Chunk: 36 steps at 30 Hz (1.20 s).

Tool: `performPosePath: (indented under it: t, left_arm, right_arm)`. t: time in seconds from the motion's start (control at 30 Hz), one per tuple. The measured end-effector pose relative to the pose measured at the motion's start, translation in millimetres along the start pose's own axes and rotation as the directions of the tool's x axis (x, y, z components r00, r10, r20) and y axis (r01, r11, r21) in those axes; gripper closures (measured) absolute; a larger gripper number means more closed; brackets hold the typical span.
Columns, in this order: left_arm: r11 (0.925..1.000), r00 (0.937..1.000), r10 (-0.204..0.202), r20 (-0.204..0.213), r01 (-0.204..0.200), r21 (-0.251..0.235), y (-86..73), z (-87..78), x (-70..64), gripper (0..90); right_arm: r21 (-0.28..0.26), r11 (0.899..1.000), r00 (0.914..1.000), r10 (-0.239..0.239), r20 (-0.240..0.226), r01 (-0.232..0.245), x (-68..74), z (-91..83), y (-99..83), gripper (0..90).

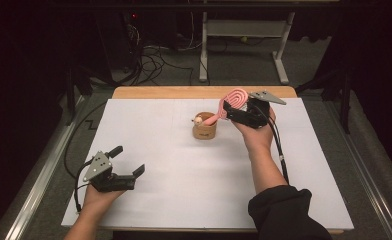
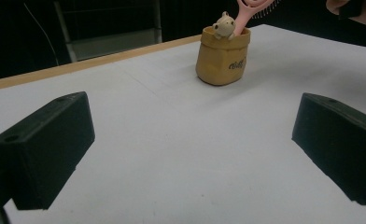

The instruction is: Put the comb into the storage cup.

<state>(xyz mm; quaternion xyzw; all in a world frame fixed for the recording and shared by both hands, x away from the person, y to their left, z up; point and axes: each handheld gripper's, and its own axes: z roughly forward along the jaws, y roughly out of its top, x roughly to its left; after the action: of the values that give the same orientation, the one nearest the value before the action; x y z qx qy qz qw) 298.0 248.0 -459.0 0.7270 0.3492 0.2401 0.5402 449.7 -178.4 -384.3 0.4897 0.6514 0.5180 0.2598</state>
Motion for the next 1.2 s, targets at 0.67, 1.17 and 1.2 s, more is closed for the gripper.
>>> performPosePath:
  t: [0.67, 1.17, 1.2]
  left_arm:
    - [0.9999, 1.0, -0.003, -0.004, 0.003, 0.014, -0.8, 3.1, 0.4, 0.0]
    - [0.9995, 0.9997, -0.022, -0.009, 0.022, 0.021, -2.3, 4.4, 2.0, 0.0]
    - [0.9995, 0.9997, -0.024, -0.008, 0.025, 0.021, -2.4, 4.3, 2.1, 0.0]
  right_arm:
    - [0.005, 0.999, 0.9993, -0.034, 0.013, 0.034, -0.3, -12.6, 5.0, 0.5]
    - [0.002, 0.996, 0.996, -0.088, -0.014, 0.088, 1.5, -44.8, -13.2, 0.5]
    - [0.003, 0.996, 0.9957, -0.092, -0.014, 0.092, 1.1, -46.8, -15.6, 0.5]
